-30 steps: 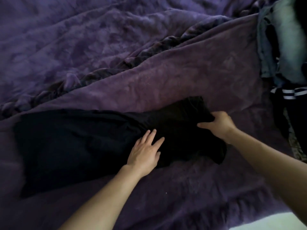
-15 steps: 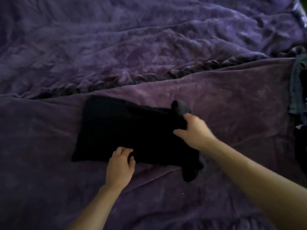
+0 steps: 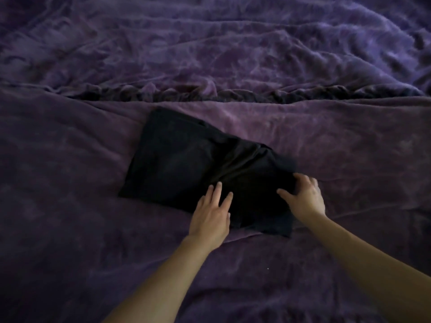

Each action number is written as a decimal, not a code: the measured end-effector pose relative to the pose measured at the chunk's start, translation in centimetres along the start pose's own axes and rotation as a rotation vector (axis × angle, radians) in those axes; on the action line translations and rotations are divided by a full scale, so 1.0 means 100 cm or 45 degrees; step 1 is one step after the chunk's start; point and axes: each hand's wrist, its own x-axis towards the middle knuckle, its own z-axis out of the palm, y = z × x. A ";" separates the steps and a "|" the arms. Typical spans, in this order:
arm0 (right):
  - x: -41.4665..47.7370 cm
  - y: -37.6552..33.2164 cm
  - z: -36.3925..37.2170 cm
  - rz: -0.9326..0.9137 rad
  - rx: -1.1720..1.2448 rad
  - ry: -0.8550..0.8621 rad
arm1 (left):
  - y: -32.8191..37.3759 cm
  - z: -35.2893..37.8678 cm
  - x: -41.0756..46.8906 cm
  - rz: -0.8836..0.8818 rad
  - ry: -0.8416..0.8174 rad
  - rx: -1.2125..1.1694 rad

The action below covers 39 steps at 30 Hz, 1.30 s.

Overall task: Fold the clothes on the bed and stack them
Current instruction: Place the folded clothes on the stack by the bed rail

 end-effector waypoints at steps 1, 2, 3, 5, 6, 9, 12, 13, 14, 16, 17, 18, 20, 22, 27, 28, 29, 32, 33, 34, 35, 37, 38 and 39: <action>0.002 0.004 0.003 0.100 0.170 -0.015 | -0.002 0.001 0.010 -0.008 -0.075 0.023; 0.004 0.007 0.007 0.208 0.399 -0.036 | -0.005 0.001 0.021 -0.001 -0.122 0.044; 0.006 0.009 0.012 0.296 0.634 -0.069 | -0.009 0.002 0.032 0.019 -0.155 0.042; 0.005 0.009 0.015 0.417 0.921 -0.174 | -0.019 0.001 0.048 0.065 -0.216 0.005; 0.004 0.007 0.013 0.426 0.983 -0.219 | -0.023 0.000 0.052 0.085 -0.230 -0.012; -0.014 -0.013 -0.004 0.292 1.065 -0.201 | -0.030 -0.009 0.048 0.109 -0.138 -0.185; -0.047 -0.065 -0.021 0.126 0.999 -0.061 | -0.042 -0.029 0.024 -0.057 0.248 -0.568; -0.055 -0.087 -0.022 0.083 0.960 -0.037 | -0.051 -0.038 0.013 -0.139 0.380 -0.654; -0.061 -0.111 -0.019 0.042 0.924 -0.035 | -0.062 -0.047 0.002 -0.220 0.483 -0.706; -0.066 -0.159 -0.002 -0.052 0.808 -0.041 | -0.092 -0.063 -0.023 -0.356 0.601 -0.749; -0.065 -0.183 0.012 -0.105 0.707 -0.034 | -0.109 -0.069 -0.035 -0.406 0.637 -0.747; -0.063 -0.207 0.028 -0.160 0.614 -0.028 | -0.126 -0.074 -0.046 -0.442 0.667 -0.730; -0.057 -0.253 0.064 -0.231 0.489 -0.085 | -0.160 -0.078 -0.063 -0.497 0.709 -0.692; -0.050 -0.285 0.103 -0.221 0.503 -0.295 | -0.191 -0.078 -0.073 -0.560 0.722 -0.670; -0.052 -0.268 0.132 -0.458 0.311 -0.109 | -0.219 -0.085 -0.066 -0.498 0.760 -0.563; -0.051 -0.253 0.127 -0.546 0.213 0.074 | -0.215 -0.088 -0.057 -0.413 0.771 -0.510; -0.047 -0.241 0.120 -0.620 0.104 0.232 | -0.209 -0.093 -0.046 -0.314 0.774 -0.440; -0.013 -0.218 0.089 -0.601 -0.195 0.364 | -0.190 -0.113 0.002 -0.046 0.695 -0.236; 0.001 -0.217 0.078 -0.528 -0.273 0.308 | -0.185 -0.122 0.022 0.006 0.654 -0.193; 0.016 -0.218 0.067 -0.467 -0.332 0.228 | -0.183 -0.132 0.044 0.030 0.596 -0.153; 0.030 -0.221 0.059 -0.430 -0.353 0.122 | -0.182 -0.141 0.067 0.034 0.509 -0.104; 0.050 -0.225 0.055 -0.374 -0.298 -0.123 | -0.183 -0.153 0.109 0.032 0.253 0.029; 0.055 -0.226 0.058 -0.344 -0.275 -0.224 | -0.183 -0.156 0.124 0.035 0.109 0.091; 0.057 -0.227 0.062 -0.317 -0.278 -0.278 | -0.182 -0.157 0.134 0.043 -0.002 0.155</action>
